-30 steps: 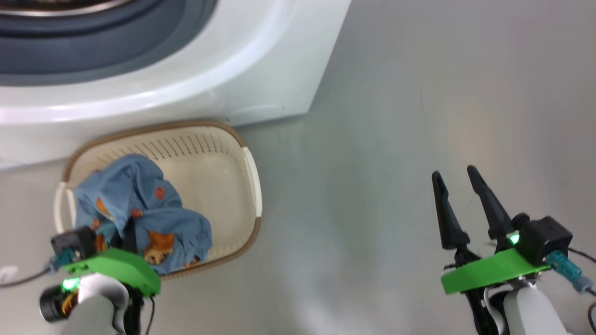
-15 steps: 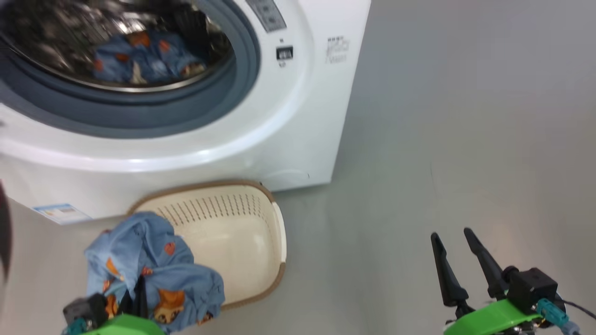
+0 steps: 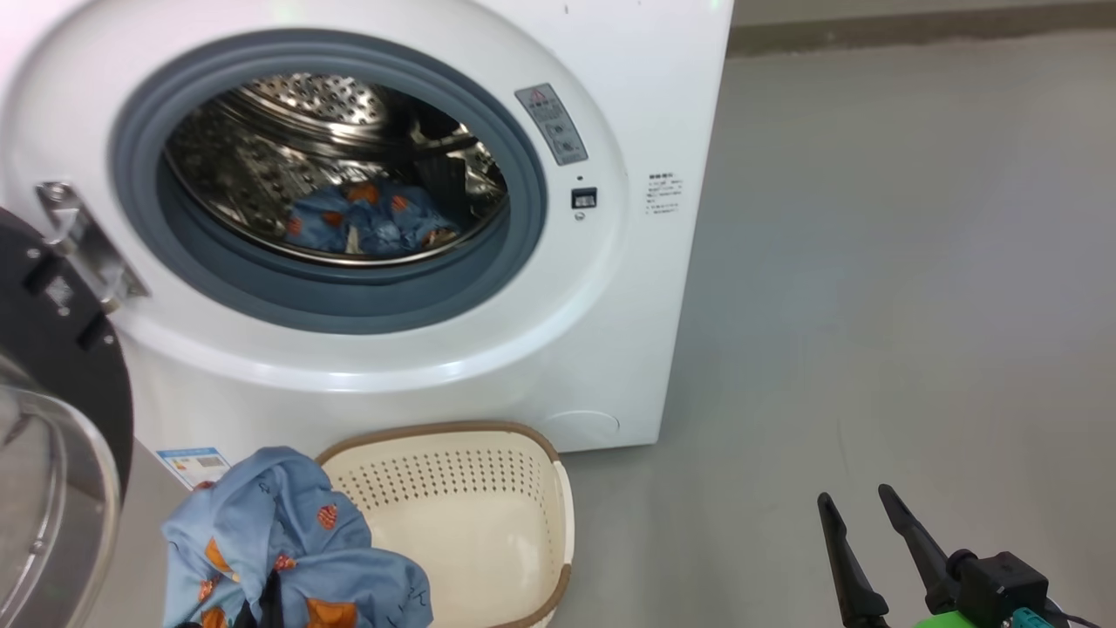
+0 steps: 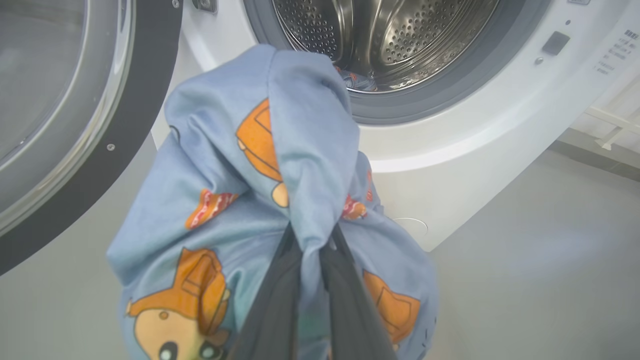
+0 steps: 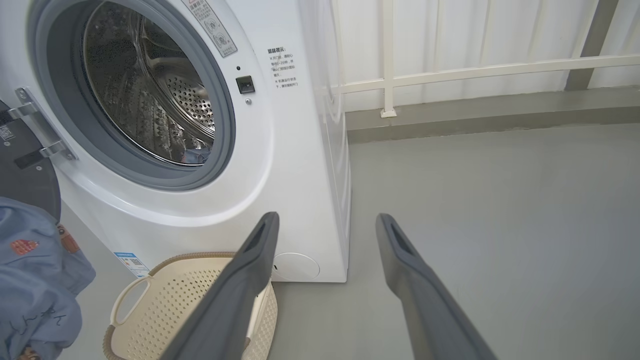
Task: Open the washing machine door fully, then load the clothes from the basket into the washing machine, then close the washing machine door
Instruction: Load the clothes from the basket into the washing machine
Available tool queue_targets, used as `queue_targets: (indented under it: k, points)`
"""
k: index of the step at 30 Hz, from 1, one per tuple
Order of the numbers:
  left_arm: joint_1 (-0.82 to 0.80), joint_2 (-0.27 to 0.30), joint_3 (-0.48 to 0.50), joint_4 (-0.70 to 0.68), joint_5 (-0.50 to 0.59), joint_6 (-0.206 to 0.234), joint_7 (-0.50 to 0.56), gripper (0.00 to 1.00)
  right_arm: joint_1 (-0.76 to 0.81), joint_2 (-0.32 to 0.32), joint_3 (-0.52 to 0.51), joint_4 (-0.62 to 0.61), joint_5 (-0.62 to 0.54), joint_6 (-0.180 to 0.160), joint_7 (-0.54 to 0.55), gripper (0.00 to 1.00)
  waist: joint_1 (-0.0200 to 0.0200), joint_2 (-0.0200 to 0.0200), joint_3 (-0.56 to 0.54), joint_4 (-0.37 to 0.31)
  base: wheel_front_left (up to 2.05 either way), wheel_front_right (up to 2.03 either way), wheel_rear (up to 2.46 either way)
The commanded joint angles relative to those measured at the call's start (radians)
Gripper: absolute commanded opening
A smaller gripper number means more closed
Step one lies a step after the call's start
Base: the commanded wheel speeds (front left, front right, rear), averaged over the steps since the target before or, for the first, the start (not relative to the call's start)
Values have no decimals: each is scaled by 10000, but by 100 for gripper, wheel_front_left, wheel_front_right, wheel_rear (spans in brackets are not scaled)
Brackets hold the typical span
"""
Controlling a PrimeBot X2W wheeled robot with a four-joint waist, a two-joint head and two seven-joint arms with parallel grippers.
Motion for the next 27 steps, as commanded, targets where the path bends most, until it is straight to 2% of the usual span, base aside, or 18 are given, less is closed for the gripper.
queue_targets:
  k: [1, 9, 27]
  points:
    - [-74, 104, 279, -347, 3, 27, -137, 0, -77, -89, 193, -220, -64, 14, -48, 100, 0, 0, -274, 217, 0, 0, 0]
    - [337, 104, 284, -1253, 145, 64, -137, 0, 55, -22, 139, -238, -40, 14, -48, 100, 0, 0, -517, 369, 0, 0, 0]
    - [701, 103, 243, -1899, 218, 213, -137, 0, 127, -13, 82, -214, -87, 14, -48, 100, 0, 0, -883, 413, 0, 0, 0]
